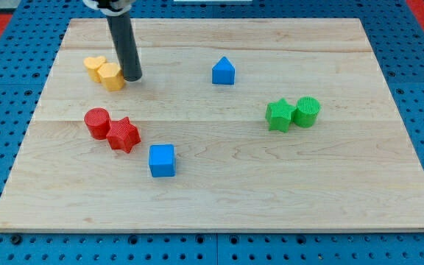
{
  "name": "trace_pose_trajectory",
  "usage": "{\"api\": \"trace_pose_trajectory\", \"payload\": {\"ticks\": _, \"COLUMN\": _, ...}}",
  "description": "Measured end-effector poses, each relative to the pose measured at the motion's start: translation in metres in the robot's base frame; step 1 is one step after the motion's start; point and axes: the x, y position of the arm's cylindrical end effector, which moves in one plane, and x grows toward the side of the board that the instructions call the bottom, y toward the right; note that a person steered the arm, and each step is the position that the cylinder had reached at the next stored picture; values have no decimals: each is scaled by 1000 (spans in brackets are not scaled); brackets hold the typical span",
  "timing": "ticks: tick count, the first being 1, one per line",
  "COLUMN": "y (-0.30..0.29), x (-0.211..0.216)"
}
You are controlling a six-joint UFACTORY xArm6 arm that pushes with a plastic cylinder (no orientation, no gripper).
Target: Place the blue triangle in between the blue cube and red star
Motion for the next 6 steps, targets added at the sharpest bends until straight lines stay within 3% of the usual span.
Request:
{"api": "trace_pose_trajectory", "payload": {"ticks": 1, "y": 42, "x": -3}}
{"api": "trace_pose_trajectory", "payload": {"ticks": 3, "y": 181, "x": -64}}
{"api": "trace_pose_trajectory", "payload": {"ticks": 4, "y": 203, "x": -52}}
{"api": "trace_pose_trajectory", "payload": {"ticks": 6, "y": 156, "x": -3}}
